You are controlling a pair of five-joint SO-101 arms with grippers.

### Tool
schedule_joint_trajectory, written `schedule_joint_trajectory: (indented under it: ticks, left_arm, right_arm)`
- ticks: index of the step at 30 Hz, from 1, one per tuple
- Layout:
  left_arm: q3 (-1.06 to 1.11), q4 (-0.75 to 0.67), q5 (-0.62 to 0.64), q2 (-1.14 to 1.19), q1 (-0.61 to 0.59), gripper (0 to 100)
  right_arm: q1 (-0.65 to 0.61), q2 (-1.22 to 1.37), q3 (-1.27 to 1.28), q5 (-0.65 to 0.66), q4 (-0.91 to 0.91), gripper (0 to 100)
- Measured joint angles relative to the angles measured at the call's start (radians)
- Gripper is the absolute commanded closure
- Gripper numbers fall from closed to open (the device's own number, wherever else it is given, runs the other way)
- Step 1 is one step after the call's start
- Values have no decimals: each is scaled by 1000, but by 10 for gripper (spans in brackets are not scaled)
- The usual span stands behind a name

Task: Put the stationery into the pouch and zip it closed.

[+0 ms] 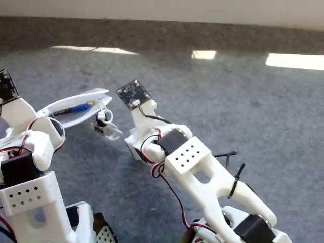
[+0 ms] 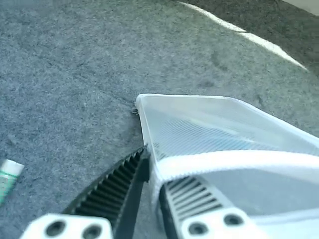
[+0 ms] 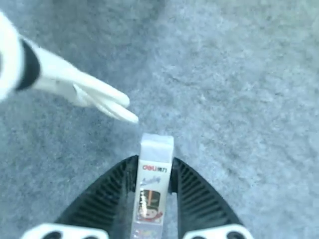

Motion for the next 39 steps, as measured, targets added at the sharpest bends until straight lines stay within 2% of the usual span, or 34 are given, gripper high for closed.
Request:
schedule_joint_trajectory:
  ticks: [4,12,27,39]
  left_arm:
    - [18,0,-18,-2,46,993]
    - [18,0,-18,-2,54,993]
    - [18,0,-18,-2,117,993]
    - [37,0,-18,-3,118,993]
  right_arm:
    - [11,-60,-2,-8,-43,994]
    - [15,-232,84,-100,-132,994]
    - [15,-565,310,-100,-359,994]
    - [15,-740,313,-100,-400,994]
